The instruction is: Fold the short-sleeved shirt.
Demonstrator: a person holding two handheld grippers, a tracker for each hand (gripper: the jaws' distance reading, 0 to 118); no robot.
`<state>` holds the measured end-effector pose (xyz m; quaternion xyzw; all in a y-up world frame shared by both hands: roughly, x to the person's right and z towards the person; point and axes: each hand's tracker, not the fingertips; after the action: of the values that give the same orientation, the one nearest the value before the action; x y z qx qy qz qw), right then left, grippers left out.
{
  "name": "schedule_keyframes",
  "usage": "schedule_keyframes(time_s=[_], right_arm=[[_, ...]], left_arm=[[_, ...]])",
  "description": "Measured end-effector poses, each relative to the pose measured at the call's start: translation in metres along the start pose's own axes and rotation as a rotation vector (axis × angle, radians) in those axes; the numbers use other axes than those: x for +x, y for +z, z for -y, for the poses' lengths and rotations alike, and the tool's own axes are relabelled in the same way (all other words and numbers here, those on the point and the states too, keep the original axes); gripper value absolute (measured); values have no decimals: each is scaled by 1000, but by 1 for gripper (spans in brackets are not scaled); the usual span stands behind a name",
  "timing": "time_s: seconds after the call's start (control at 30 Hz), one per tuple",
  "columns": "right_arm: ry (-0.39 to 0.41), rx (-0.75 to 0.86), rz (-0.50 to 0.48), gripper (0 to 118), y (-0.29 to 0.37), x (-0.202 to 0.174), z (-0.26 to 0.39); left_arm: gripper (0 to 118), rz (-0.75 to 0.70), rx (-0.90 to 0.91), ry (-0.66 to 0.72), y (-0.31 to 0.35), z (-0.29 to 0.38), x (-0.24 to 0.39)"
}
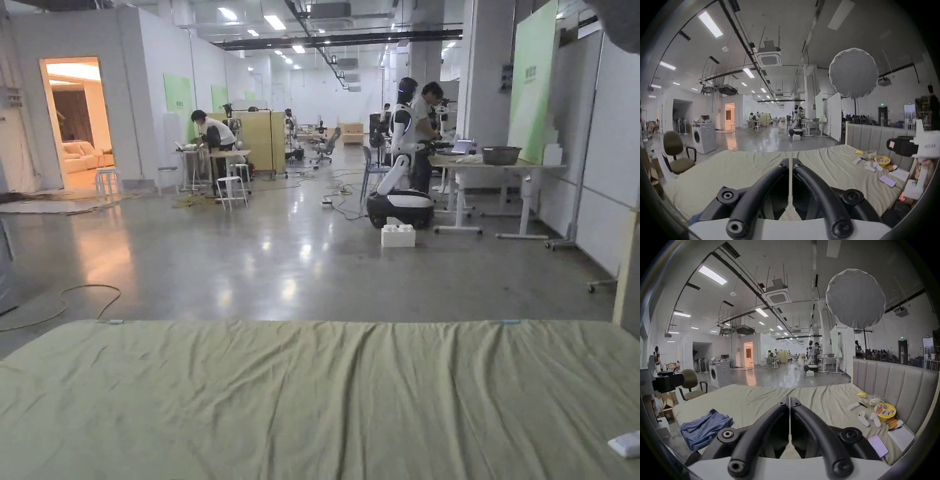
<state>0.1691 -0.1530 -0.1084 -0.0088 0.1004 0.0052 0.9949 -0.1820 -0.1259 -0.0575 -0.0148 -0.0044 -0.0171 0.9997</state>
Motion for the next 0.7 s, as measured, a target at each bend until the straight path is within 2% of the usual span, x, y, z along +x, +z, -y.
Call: schedule_keyframes(time_s=[0.07, 0.3, 0.5, 0.7], right_arm=[[28, 15, 8, 2, 0, -4, -2], [30, 8, -11, 2, 0, -10, -4], [-11, -16, -19, 2, 0, -9, 2], [-13, -19, -19, 2, 1, -8, 0]], left_arm=[[3, -12, 10, 32, -2, 1, 0], [3, -3, 29, 64, 1, -5, -7], [3, -1, 53, 82, 1, -8, -8], [3, -6, 39, 80, 2, -5, -12]])
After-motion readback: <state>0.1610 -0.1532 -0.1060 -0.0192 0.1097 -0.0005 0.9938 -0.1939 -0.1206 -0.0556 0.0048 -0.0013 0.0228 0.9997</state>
